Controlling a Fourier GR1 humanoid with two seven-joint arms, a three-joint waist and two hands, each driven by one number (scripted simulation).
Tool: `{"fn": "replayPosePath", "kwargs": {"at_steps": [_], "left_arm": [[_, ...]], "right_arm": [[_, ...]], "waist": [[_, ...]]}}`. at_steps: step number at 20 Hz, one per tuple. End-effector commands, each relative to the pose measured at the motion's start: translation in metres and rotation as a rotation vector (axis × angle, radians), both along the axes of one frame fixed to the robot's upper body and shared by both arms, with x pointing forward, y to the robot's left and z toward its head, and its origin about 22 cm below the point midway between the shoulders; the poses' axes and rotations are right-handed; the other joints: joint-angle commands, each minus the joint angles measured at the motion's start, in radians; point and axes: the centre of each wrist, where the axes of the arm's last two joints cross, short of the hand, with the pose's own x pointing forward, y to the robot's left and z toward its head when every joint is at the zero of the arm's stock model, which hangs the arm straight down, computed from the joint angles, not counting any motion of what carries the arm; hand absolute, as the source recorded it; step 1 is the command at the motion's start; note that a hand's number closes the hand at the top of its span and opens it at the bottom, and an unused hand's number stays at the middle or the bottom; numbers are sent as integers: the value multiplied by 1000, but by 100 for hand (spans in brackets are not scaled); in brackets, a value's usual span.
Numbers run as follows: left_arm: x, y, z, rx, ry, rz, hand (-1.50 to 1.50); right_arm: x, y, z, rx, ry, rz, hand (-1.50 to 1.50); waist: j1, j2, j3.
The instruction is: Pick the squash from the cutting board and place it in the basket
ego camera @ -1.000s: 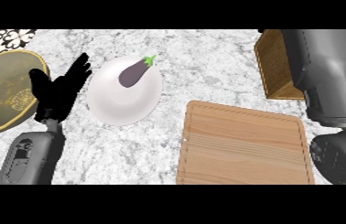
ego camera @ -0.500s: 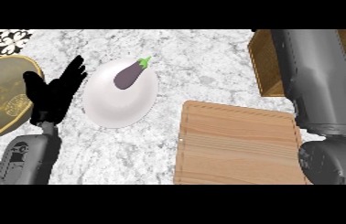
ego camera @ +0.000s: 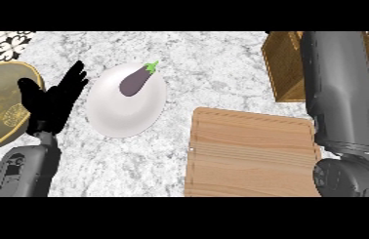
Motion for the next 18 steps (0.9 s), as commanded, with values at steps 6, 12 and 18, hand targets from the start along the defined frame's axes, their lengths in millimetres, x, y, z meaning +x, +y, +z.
{"fn": "replayPosePath", "kwargs": {"at_steps": [6, 12, 18], "left_arm": [[-2, 5, -9, -3, 12, 17, 0], [-7, 16, -9, 3, 31, 26, 0], [-7, 14, -11, -14, 31, 32, 0]], "right_arm": [[-3, 3, -1, 109, -261, -96, -150], [-27, -2, 35, 73, -574, -138, -150], [-47, -13, 33, 67, -647, -192, -150]], "waist": [[-12, -4, 0], [-38, -27, -1], [-33, -39, -1]]}}
